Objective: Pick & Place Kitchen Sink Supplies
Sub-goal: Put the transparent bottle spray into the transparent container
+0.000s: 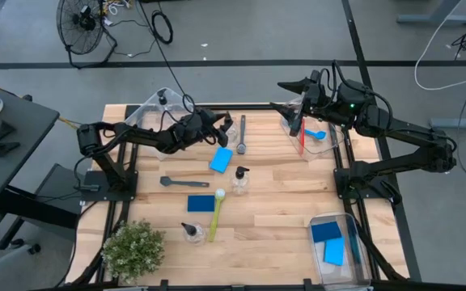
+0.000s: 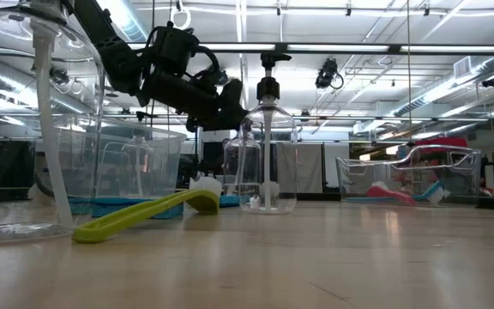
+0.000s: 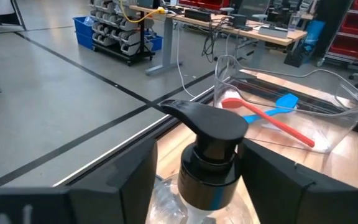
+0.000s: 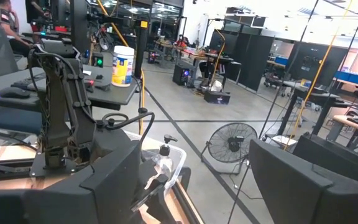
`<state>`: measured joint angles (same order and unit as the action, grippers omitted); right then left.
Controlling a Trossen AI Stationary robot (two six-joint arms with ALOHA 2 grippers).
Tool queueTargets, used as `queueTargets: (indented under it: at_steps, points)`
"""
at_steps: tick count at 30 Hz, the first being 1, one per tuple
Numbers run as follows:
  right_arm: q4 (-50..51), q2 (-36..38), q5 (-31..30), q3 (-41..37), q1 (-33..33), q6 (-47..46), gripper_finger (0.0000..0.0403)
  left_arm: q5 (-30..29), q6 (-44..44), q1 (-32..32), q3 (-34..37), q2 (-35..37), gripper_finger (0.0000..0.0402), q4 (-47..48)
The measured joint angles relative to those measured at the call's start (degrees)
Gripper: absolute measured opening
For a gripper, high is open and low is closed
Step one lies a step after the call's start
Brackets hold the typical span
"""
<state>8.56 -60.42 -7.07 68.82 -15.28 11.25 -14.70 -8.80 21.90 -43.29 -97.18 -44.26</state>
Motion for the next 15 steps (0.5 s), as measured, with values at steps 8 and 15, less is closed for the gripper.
queueTargets:
  at_steps: [8, 15]
  points:
    - [0.00, 0.00, -0.01, 0.00, 0.00, 0.00, 0.0302, -0.09, 0.05, 0.02, 0.00, 0.03, 0.0159, 1.28]
    - [0.00, 0.00, 0.00, 0.00, -0.01, 0.00, 0.0302, -0.09, 0.05, 0.02, 0.00, 0.06, 0.0139, 1.24]
